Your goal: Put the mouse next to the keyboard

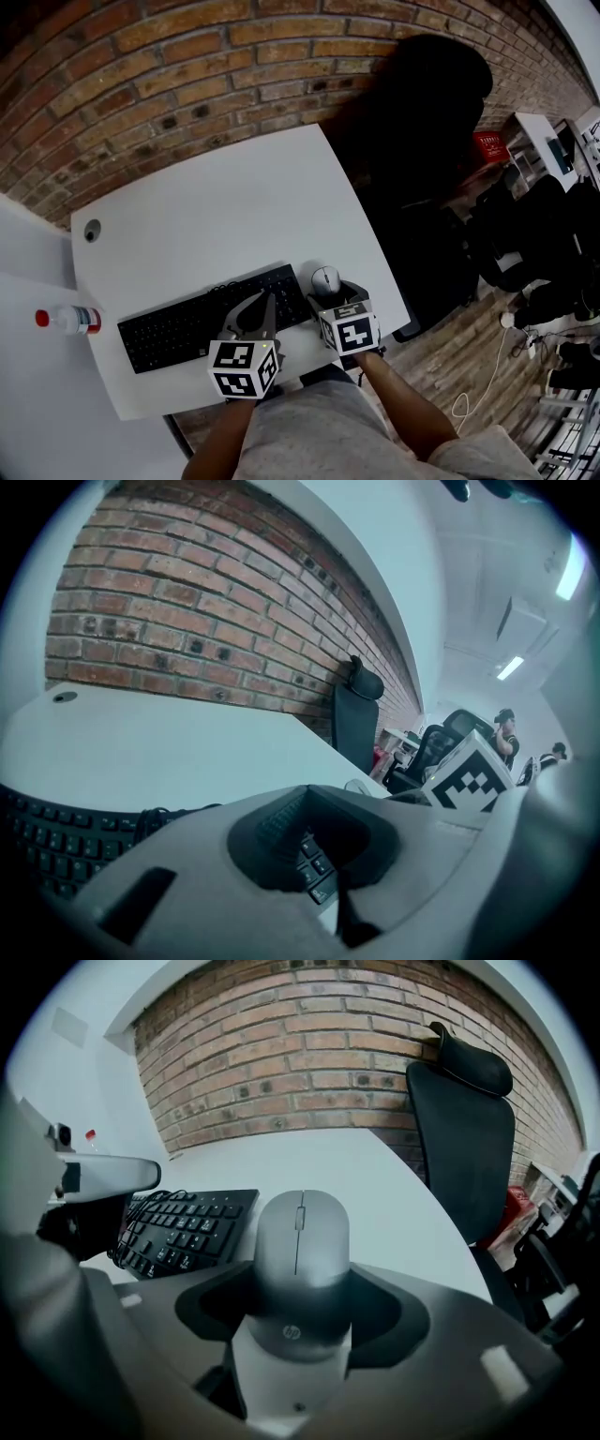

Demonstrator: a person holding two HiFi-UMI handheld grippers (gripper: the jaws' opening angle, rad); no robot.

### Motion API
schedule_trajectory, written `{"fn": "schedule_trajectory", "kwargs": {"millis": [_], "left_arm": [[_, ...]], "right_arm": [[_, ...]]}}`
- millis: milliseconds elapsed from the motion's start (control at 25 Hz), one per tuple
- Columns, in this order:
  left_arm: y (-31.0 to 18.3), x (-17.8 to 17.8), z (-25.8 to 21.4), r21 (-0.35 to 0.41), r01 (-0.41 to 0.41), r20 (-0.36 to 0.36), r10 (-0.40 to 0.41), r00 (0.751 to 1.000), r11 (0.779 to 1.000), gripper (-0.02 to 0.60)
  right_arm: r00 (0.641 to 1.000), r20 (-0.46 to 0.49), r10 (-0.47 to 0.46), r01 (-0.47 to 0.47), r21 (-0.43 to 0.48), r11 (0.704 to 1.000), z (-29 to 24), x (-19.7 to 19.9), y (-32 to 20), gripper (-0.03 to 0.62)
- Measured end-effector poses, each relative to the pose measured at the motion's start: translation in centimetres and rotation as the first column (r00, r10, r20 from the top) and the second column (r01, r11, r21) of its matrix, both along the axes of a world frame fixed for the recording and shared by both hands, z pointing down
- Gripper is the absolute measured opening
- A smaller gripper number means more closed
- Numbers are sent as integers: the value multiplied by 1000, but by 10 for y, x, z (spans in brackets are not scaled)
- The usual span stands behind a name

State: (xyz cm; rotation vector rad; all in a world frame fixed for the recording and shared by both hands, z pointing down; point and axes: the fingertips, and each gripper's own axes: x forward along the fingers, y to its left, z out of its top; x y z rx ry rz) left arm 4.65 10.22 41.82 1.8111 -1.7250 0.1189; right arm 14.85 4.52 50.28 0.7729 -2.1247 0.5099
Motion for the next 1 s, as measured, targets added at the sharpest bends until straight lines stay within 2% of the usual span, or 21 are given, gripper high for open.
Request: {"fn": "schedule_trajectory", "kwargs": {"millis": [280, 720, 1000], "left_arm": [[4, -5, -3, 7, 16, -2, -16, 1000, 1000, -8], [13, -11, -10, 20, 37, 16, -37, 999, 999, -6], [19, -19, -22, 47, 65, 31, -67, 997, 997, -6]], "right_arm": [[1000, -16, -27, 28, 26, 999, 0, -1, 0, 306], [1000, -3, -22, 22, 34, 999, -1, -1, 1, 307], [997, 65, -34, 28, 93, 995, -30, -7, 0, 300]]}}
